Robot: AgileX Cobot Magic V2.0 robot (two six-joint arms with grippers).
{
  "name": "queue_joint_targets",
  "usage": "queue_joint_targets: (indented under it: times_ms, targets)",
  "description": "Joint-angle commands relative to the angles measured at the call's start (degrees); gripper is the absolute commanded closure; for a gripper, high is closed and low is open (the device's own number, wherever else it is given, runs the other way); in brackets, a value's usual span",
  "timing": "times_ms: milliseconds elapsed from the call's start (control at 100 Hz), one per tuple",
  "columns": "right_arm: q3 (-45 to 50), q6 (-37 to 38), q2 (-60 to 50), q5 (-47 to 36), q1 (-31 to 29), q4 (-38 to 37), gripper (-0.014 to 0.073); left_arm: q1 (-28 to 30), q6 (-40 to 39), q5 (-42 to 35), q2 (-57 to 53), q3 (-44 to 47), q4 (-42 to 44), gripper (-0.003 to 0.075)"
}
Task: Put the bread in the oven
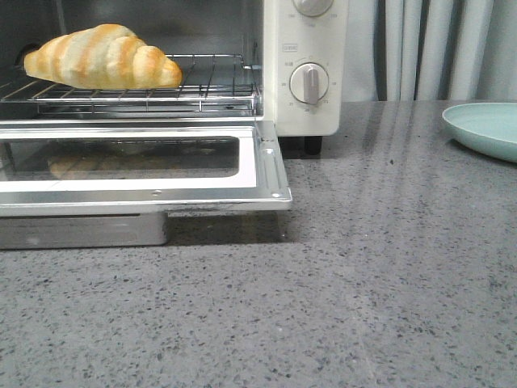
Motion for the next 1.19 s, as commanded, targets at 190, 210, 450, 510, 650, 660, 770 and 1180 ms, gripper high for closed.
queue_joint_targets:
  times_ms: [190,210,450,510,650,660,770,1180]
  targets:
    - [0.7,-10.1,-8.9,1.2,-12.4,11.0,0.0662,-0.4,-0.5,-2.8,-1.7,1.5,0.0,0.0741]
    - [0.7,-12.4,-9.3,1.5,-13.3,12.4,0.0662,-0.4,-0.5,-2.8,-1.7,1.5,0.0,0.0741]
    - [0.7,-20.8,-9.7,1.5,-16.9,16.0,0.0662,-0.4,-0.5,-2.8,-1.7,1.5,0.0,0.0741]
    - [0.7,-20.8,-9.7,1.5,-16.9,16.0,0.0662,-0.4,-0.5,-2.8,-1.7,1.5,0.0,0.0741]
    - [0.7,-20.8,-9.7,1.5,-16.9,16.0,0.0662,-0.4,-0.5,-2.8,-1.7,1.5,0.0,0.0741]
    - [0.7,-20.8,-9.7,1.5,-16.9,16.0,0.0662,-0.4,-0.5,-2.8,-1.7,1.5,0.0,0.0741]
    - [0.7,-20.8,-9.7,1.3,-16.9,16.0,0.0662,-0.4,-0.5,-2.8,-1.7,1.5,0.0,0.0741]
    - [0.7,-20.8,-9.7,1.3,-16.9,16.0,0.0662,-0.4,-0.5,-2.8,-1.7,1.5,0.0,0.0741]
